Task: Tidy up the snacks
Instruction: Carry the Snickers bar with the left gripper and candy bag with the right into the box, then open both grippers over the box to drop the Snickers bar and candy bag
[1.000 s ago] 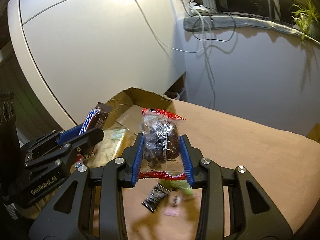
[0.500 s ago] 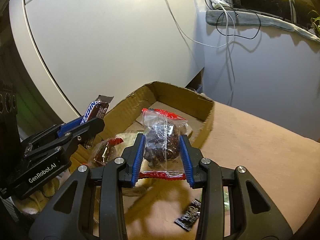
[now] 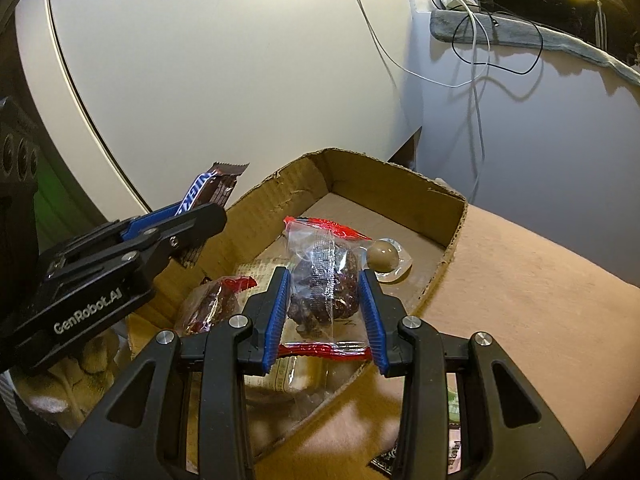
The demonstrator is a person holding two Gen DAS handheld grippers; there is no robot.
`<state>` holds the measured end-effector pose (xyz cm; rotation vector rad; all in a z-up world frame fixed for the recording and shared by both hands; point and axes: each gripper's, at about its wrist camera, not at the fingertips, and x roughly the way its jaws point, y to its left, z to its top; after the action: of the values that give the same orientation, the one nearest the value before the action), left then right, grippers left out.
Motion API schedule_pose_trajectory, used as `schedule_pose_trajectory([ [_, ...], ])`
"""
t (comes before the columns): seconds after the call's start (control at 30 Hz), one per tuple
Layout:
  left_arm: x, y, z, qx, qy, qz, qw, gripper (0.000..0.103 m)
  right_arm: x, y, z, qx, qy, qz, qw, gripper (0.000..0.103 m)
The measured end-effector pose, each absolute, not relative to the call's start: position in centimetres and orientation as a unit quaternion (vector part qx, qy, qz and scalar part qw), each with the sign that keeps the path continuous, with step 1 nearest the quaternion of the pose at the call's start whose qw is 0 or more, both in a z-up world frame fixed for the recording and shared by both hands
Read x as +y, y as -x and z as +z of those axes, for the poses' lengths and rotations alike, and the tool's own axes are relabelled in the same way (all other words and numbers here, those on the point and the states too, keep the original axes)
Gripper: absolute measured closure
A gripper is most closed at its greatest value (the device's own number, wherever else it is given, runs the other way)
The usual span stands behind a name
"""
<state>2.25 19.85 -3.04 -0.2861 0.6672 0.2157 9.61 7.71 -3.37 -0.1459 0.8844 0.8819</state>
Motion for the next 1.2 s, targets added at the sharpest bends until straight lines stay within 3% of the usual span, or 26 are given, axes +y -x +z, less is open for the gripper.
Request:
schedule_pose_trajectory([
  [0.2, 20.0, -2.5, -2.9, 0.330, 0.138, 0.106, 0.928, 0.076, 8.1, -9.4, -3.6, 0.413, 0.080, 0.418, 0.805, 0.064],
  [0.43, 20.0, -2.6, -2.3, 0.328, 0.135, 0.115, 0.928, 0.066, 8.6, -8.6, -3.6, 0.405, 0.097, 0.423, 0.805, 0.036],
  [1.2, 18.7, -1.0, -0.5, 0.295, 0.121, 0.112, 0.941, 0.063, 4.8, -7.1, -1.8, 0.385, 0.089, 0.412, 0.821, 0.031],
])
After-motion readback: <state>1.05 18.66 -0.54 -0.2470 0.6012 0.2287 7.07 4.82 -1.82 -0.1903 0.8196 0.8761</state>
